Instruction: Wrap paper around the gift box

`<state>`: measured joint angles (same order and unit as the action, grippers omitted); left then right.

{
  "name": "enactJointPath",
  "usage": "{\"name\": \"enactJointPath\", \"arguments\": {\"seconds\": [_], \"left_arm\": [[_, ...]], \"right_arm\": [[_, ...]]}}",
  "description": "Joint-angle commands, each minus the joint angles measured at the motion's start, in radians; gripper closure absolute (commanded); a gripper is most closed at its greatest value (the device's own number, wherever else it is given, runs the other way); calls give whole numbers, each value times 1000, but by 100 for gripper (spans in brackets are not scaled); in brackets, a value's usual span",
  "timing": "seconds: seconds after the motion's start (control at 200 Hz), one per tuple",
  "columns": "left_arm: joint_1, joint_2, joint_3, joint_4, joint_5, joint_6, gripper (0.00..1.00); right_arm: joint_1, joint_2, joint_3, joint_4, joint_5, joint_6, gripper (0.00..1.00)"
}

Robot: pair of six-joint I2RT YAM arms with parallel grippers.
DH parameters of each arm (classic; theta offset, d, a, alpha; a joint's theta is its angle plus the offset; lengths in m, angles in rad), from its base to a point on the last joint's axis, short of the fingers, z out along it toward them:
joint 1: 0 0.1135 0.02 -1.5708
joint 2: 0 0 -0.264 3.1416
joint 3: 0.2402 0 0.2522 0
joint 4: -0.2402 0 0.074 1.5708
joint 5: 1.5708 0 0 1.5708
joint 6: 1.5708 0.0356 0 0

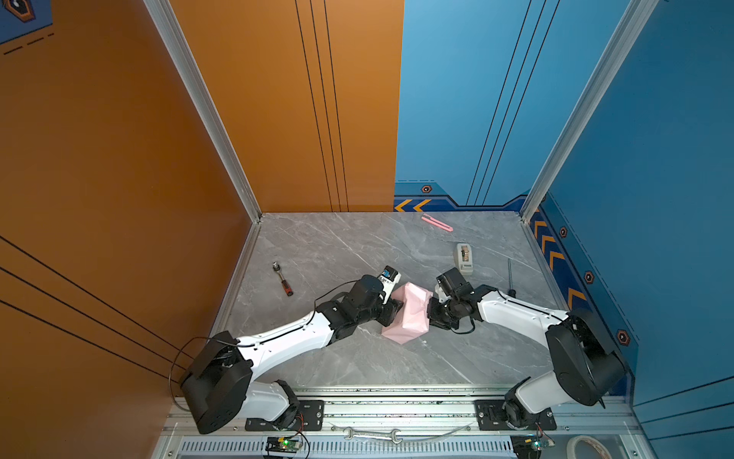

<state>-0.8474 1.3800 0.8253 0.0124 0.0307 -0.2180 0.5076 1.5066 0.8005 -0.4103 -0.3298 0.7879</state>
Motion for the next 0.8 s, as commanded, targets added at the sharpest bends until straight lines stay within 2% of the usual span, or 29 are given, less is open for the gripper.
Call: {"name": "enactJointPath", "arguments": {"seconds": [0.0,0.195,0.335,0.376,0.396,0.406,0.421,0.431,0.451,0.461,0.541,0.636,0.721,0.796], "left_arm": [[-55,62,67,-87,35,65,50],[-96,143,172,-112,22,61,43],[-11,50,99,-25,-68,-40,28],[24,-1,58,-4,-124,-48,17],[46,-26,33,3,-159,-47,2],[57,-38,24,6,-179,-46,1],[71,-65,6,11,-209,-46,2],[85,-78,-5,13,-230,-45,2],[110,-108,-28,20,-270,-40,2],[123,-120,-40,24,-285,-35,2],[210,-238,-138,81,-460,48,2],[299,-341,-271,251,-618,184,2],[432,-378,-349,305,-617,219,2],[555,-354,-390,319,-540,217,2]], "right_arm": [[-52,-93,-29,-135,95,-52,63],[-191,-305,-49,-380,280,-123,57],[-280,-453,-58,-349,375,-206,54],[-298,-479,-60,-300,402,-248,48],[-305,-490,-63,-267,413,-265,45],[-309,-495,-66,-249,418,-277,42],[-313,-501,-71,-221,424,-294,34],[-317,-505,-76,-201,431,-301,26],[-322,-511,-84,-160,445,-323,4],[-325,-515,-89,-140,453,-330,1],[-350,-530,-141,43,501,-404,0],[-393,-519,-241,318,503,-513,0],[-429,-474,-303,511,464,-595,0],[-458,-406,-329,626,421,-638,0]]}}
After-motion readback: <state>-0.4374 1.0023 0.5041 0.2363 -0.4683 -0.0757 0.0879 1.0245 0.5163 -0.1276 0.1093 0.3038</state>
